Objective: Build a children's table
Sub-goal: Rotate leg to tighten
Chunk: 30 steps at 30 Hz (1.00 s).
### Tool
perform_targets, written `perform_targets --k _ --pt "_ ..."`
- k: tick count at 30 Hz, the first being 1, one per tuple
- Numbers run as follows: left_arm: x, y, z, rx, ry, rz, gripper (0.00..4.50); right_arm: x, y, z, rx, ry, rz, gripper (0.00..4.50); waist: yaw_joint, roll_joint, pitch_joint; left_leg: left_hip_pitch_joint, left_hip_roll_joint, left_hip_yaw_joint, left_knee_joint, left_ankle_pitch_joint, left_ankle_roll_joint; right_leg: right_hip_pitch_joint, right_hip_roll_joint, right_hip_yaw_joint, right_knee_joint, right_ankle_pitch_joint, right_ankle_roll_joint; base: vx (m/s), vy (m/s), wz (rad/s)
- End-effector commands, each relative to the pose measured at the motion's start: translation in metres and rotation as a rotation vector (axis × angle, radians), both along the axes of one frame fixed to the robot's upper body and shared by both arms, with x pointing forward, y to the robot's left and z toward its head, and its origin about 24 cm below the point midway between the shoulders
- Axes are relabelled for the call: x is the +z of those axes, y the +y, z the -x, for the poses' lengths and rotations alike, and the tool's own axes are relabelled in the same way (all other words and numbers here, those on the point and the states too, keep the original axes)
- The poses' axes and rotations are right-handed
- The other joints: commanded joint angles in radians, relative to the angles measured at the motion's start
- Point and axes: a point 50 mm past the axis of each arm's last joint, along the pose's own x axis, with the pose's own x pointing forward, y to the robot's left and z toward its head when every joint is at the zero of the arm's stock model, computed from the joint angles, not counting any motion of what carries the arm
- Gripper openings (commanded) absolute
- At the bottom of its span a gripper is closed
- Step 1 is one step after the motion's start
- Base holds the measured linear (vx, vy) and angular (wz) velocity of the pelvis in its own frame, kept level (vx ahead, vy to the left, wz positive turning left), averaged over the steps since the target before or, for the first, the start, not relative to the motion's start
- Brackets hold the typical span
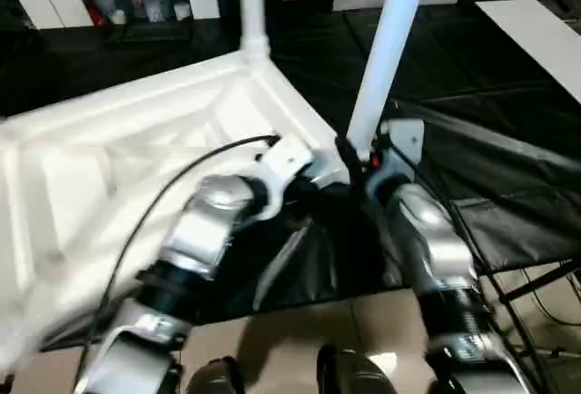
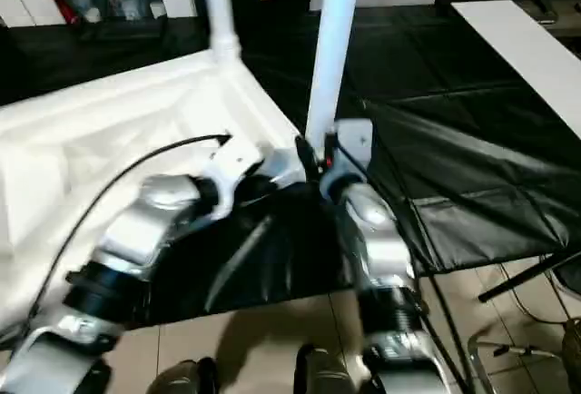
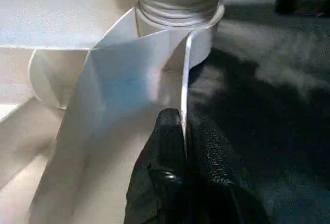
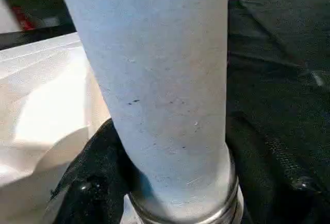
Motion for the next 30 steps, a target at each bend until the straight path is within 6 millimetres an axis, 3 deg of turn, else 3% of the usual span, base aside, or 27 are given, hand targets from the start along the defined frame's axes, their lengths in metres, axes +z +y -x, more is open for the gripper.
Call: perform_targets --k 1,2,5,8,10,11,15,18,23,24,26,30 --pt "0.028 -0.018 -0.004 0.007 -0.127 0.080 0.00 -0.024 0.050 0.017 0.224 0.093 -0.013 2.53 0.004 -0.003 -0.082 0.004 0.040 -0.017 -0.067 -0.180 0.065 0.049 -0.076 0.050 -0.074 -0.340 -0.164 0.000 0.000 0.00" --pt "0.027 -0.018 -0.002 -0.012 -0.128 0.080 0.00 -0.021 0.051 0.017 0.233 0.076 -0.015 2.86 0.005 -0.003 -0.085 0.004 0.040 -0.015 -0.065 -0.152 0.081 0.051 -0.075 0.051 -0.068 -0.280 -0.182 0.000 0.000 0.00" --pt "0.020 -0.012 0.002 -0.047 -0.124 0.053 0.00 -0.019 0.043 0.019 0.243 0.040 0.021 3.23 0.009 -0.001 -0.086 -0.002 0.041 -0.014 -0.063 -0.106 0.114 0.059 -0.074 0.051 -0.059 -0.195 -0.215 0.020 -0.007 0.01" --pt "0.018 -0.006 0.003 -0.044 -0.118 0.039 0.00 -0.018 0.036 0.019 0.257 0.015 0.043 3.56 0.003 -0.002 -0.083 -0.001 0.040 -0.014 -0.065 -0.134 0.111 0.061 -0.075 0.048 -0.063 -0.236 -0.219 0.000 0.000 0.00" --pt "0.016 -0.001 0.003 -0.054 -0.113 0.030 0.00 -0.015 0.026 0.018 0.276 -0.014 0.062 3.69 -0.002 -0.001 -0.078 0.001 0.042 -0.015 -0.066 -0.168 0.099 0.058 -0.076 0.048 -0.072 -0.308 -0.202 0.000 0.000 0.00" --pt "0.013 0.005 0.004 -0.075 -0.106 0.021 0.00 -0.012 0.013 0.018 0.303 -0.055 0.103 3.77 -0.003 0.000 -0.077 0.001 0.042 -0.015 -0.067 -0.174 0.097 0.057 -0.076 0.048 -0.073 -0.323 -0.198 0.000 0.000 0.00" --pt "0.009 0.020 0.005 -0.131 -0.104 -0.007 0.00 -0.003 -0.014 0.018 0.380 -0.117 0.172 4.13 -0.004 -0.002 -0.079 0.000 0.043 -0.015 -0.065 -0.167 0.108 0.059 -0.074 0.049 -0.070 -0.307 -0.202 0.000 0.000 0.00" --pt "0.007 0.026 0.007 -0.207 -0.108 0.001 0.00 0.005 -0.029 0.018 0.438 -0.143 0.193 4.41 -0.001 -0.004 -0.085 -0.002 0.044 -0.014 -0.061 -0.124 0.136 0.062 -0.075 0.050 -0.062 -0.246 -0.223 0.000 0.000 0.00" --pt "0.001 0.041 0.010 -0.317 -0.099 -0.063 0.00 0.010 -0.049 0.021 0.605 -0.125 0.255 4.47 0.006 -0.002 -0.089 0.000 0.048 -0.012 -0.056 -0.087 0.171 0.062 -0.073 0.050 -0.050 -0.154 -0.260 0.000 0.000 0.00" --pt "0.001 0.047 0.010 -0.363 -0.092 -0.083 0.00 0.012 -0.053 0.023 0.683 -0.116 0.273 4.47 0.008 -0.007 -0.088 0.000 0.047 -0.011 -0.056 -0.094 0.176 0.062 -0.074 0.049 -0.052 -0.167 -0.259 0.000 0.000 0.00" --pt "0.002 0.054 0.011 -0.421 -0.076 -0.101 0.00 0.014 -0.056 0.025 0.760 -0.109 0.305 4.47 0.014 -0.008 -0.087 0.003 0.046 -0.010 -0.057 -0.108 0.173 0.060 -0.075 0.048 -0.056 -0.211 -0.253 0.000 0.000 0.00" --pt "0.003 0.063 0.015 -0.513 -0.033 -0.125 0.00 0.016 -0.059 0.027 0.860 -0.102 0.356 4.47 0.021 -0.004 -0.088 0.008 0.053 -0.011 -0.058 -0.103 0.157 0.056 -0.077 0.050 -0.051 -0.213 -0.259 0.000 0.000 0.00"
